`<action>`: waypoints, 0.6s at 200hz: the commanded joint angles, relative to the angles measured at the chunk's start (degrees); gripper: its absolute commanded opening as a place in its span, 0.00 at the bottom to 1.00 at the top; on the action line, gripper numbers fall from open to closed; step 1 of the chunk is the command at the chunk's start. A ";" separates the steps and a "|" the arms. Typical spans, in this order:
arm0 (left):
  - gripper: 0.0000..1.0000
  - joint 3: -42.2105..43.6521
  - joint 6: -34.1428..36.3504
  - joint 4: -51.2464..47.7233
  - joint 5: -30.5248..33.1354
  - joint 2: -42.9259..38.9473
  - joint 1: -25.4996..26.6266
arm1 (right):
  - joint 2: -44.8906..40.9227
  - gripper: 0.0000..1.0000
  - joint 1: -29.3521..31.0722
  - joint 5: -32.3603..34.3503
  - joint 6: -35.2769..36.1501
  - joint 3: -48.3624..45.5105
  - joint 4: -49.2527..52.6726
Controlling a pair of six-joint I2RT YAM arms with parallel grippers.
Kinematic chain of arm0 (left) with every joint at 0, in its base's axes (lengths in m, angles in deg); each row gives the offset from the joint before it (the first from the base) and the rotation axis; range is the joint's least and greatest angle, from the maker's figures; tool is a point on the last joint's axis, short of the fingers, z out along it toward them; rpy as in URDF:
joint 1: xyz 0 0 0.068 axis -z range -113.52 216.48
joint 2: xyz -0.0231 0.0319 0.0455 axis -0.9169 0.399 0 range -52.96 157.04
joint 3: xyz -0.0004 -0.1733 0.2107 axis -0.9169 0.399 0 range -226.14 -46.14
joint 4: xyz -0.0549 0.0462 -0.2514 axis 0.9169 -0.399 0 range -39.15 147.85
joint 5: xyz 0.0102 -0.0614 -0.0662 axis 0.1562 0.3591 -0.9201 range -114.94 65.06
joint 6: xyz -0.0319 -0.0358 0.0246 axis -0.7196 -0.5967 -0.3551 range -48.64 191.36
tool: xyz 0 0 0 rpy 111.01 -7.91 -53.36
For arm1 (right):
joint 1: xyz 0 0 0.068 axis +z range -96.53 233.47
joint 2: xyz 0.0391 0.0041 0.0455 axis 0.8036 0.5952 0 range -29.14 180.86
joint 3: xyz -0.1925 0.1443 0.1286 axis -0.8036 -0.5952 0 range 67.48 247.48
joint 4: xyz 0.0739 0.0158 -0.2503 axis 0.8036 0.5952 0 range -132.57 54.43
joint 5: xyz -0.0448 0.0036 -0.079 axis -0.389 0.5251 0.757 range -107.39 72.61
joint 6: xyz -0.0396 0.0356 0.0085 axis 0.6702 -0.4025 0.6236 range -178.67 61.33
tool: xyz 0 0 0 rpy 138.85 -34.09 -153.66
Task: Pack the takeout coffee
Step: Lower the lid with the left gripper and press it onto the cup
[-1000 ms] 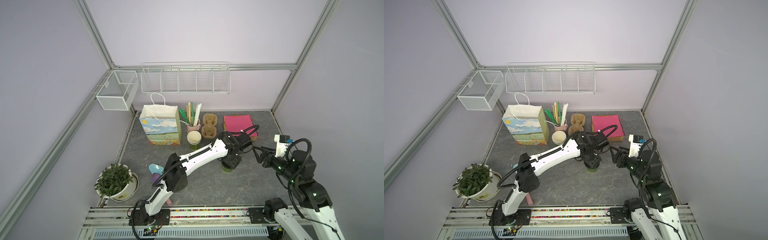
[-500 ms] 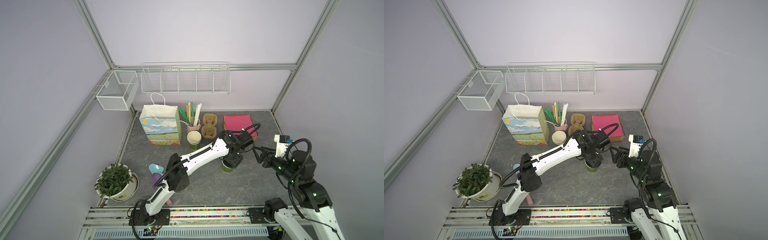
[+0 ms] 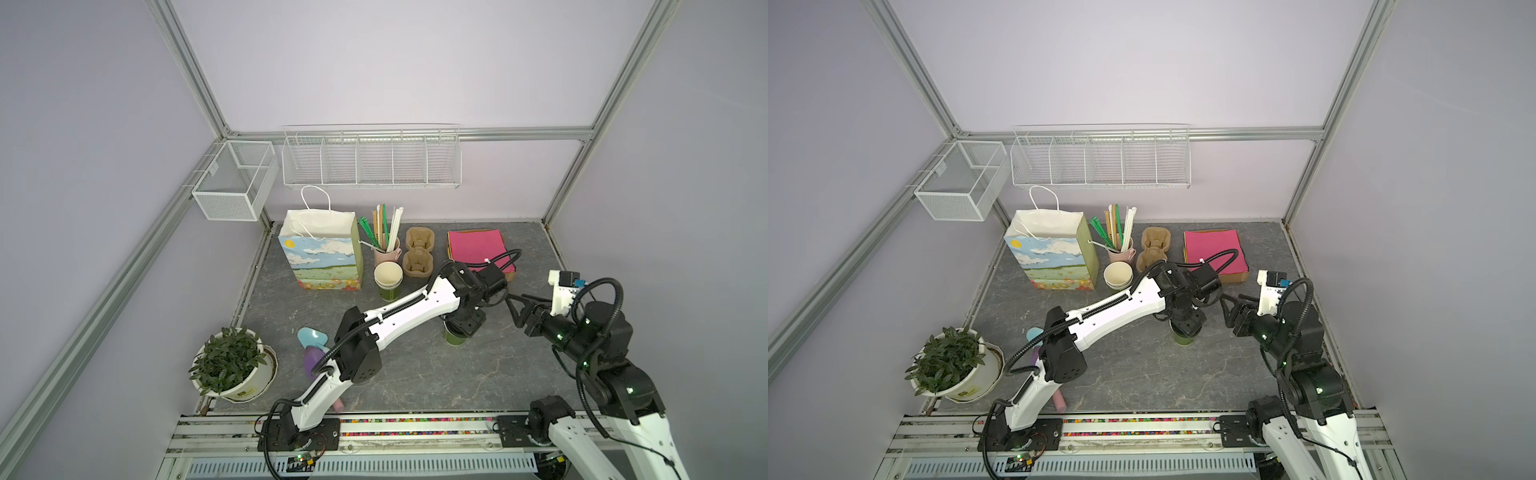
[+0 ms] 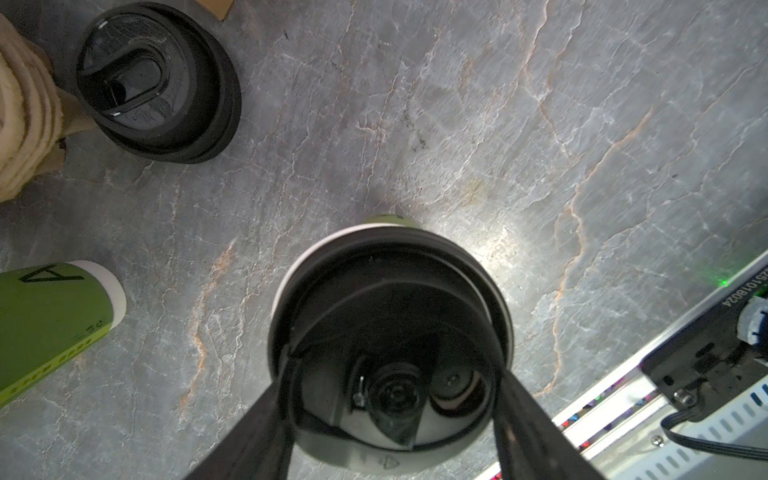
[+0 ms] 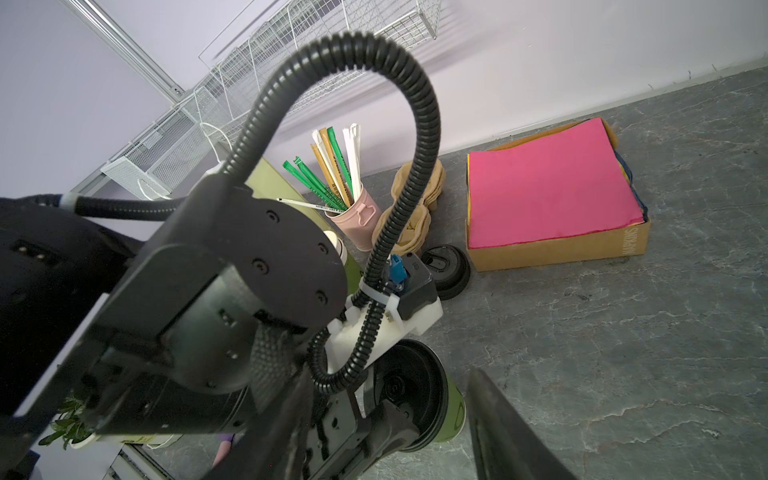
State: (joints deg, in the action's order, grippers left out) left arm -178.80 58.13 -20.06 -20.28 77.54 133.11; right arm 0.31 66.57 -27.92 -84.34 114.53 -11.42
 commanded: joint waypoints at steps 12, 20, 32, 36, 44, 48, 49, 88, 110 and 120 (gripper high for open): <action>0.49 -1.15 0.41 -3.11 1.06 0.88 -0.41 | -0.54 0.62 -0.28 -1.08 0.41 -0.91 -0.67; 0.49 -1.03 0.38 -3.07 1.06 0.77 -0.38 | -0.45 0.62 -0.27 -1.07 0.45 -0.95 -0.59; 0.49 -1.10 0.43 -3.08 1.57 0.80 -0.36 | -0.40 0.62 -0.27 -1.16 0.36 -1.00 -0.66; 0.49 -1.17 0.40 -3.18 1.68 0.67 -0.43 | -0.37 0.62 -0.27 -1.17 0.36 -1.08 -0.66; 0.49 -1.20 0.41 -3.11 1.71 0.54 -0.66 | -0.32 0.62 -0.27 -1.14 0.36 -1.08 -0.57; 0.49 -1.11 0.34 -3.04 1.64 0.41 -0.69 | -0.28 0.62 -0.28 -1.23 0.36 -1.06 -0.57; 0.49 -1.11 0.33 -3.04 1.61 0.44 -0.70 | -0.27 0.62 -0.32 -1.20 0.36 -1.07 -0.57; 0.49 -0.98 0.31 -3.28 1.49 0.52 -1.11 | -0.01 0.62 -0.27 -1.68 0.36 -0.99 -0.69; 0.49 -0.50 0.21 -2.74 0.81 0.68 -1.07 | 0.08 0.62 -0.27 -1.80 0.20 -1.27 -0.76; 0.50 -0.73 0.14 -2.84 0.70 0.98 -1.09 | 0.08 0.62 -0.27 -1.84 0.12 -1.34 -0.76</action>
State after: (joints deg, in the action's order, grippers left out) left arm -178.80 58.11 -20.39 -19.84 77.56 132.22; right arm 0.33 66.57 -28.66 -84.34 114.27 -11.31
